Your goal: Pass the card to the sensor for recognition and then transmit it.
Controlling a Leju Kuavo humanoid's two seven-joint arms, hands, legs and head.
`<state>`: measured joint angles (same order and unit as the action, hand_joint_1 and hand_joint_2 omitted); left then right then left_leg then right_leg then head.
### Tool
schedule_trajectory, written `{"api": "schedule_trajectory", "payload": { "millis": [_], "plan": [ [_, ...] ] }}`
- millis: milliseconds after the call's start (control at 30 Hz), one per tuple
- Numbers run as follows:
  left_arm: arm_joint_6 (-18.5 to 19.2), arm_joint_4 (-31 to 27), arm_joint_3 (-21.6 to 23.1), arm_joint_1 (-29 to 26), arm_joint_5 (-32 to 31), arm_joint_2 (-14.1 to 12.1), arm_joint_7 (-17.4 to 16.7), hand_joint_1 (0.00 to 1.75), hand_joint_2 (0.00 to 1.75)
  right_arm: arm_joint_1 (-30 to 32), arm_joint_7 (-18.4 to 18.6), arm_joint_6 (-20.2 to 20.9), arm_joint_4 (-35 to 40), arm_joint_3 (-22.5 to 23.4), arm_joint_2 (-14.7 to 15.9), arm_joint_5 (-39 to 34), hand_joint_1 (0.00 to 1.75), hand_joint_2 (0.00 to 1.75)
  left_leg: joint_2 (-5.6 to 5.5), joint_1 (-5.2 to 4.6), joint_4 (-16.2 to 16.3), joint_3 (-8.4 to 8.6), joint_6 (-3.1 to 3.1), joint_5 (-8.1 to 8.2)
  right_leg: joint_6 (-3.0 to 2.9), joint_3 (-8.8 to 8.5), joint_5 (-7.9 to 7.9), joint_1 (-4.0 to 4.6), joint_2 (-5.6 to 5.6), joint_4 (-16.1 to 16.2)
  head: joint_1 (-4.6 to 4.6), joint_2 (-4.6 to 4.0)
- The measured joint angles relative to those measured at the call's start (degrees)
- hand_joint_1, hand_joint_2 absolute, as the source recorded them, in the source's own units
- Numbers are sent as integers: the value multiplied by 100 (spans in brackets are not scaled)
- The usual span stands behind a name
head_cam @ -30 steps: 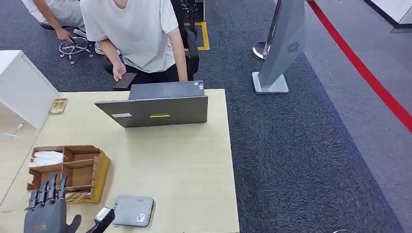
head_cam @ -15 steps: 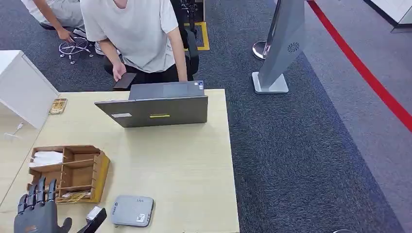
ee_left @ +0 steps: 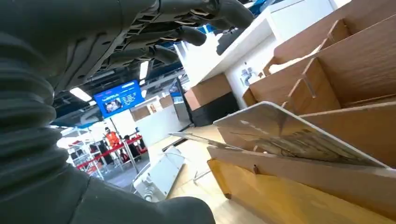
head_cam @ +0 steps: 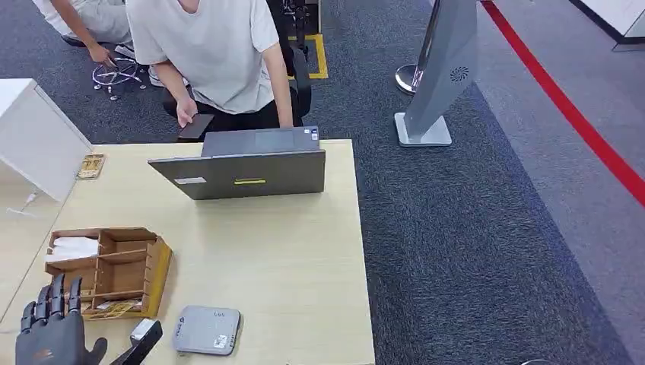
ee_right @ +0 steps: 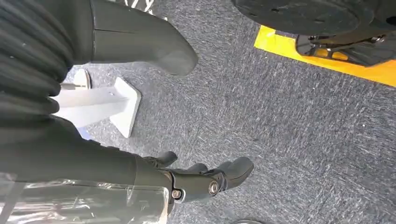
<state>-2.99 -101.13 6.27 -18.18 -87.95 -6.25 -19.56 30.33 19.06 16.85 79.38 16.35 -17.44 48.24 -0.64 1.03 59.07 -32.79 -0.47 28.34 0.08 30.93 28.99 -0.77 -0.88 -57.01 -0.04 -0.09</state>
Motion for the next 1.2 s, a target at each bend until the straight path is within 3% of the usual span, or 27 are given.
{"api": "schedule_trajectory", "payload": {
  "millis": [1200],
  "plan": [
    [199, -55, 332, 213, 0, -260, -177, 0, 175, 46, 127, -48, 61, -120, 0, -103, 0, 175, 0, 0, 0, 0, 0, 0, 0, -3, 0, 0, -1, 0, -2, 0]
  ]
}}
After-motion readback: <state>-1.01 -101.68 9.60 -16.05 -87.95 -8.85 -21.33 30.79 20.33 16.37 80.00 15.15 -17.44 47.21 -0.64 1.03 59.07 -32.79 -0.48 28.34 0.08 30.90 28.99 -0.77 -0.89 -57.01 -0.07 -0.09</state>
